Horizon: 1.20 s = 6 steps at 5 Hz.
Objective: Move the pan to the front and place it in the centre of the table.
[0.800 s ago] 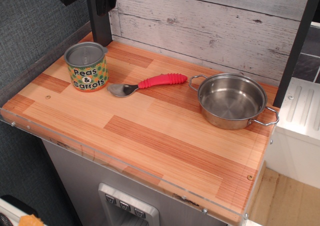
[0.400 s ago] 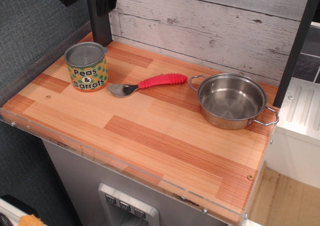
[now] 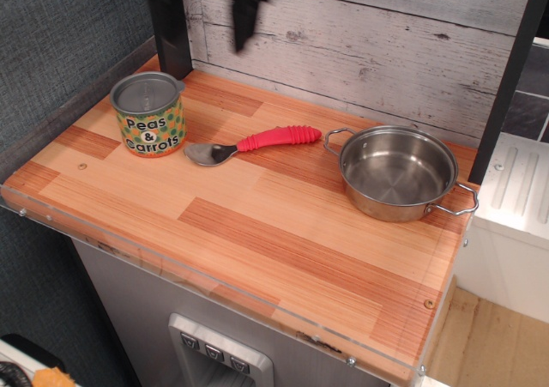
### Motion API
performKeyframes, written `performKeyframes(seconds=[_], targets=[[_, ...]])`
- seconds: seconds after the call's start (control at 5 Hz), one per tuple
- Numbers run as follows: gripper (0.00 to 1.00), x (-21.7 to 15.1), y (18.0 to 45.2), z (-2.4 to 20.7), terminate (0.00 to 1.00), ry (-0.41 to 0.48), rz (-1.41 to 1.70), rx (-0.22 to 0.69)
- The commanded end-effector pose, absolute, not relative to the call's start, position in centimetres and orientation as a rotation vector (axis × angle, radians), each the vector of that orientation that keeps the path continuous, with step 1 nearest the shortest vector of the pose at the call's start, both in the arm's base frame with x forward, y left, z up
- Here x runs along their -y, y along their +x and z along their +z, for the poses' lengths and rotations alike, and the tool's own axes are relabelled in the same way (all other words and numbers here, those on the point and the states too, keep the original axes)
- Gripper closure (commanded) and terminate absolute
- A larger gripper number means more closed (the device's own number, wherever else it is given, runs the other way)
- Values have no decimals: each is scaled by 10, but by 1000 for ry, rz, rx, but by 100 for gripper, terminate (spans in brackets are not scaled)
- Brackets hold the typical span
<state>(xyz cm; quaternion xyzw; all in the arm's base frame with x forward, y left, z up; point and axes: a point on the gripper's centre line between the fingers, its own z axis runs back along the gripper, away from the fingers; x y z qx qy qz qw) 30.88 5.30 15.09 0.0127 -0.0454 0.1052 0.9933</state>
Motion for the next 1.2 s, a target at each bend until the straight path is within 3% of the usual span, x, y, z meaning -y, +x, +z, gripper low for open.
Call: performKeyframes(seconds=[0.0,0.4,1.0], targets=[[0,12,328,134,0,6,439,149],[0,41,338,97,0,77,511,49],[0,44,338,50,0,154,583,52]])
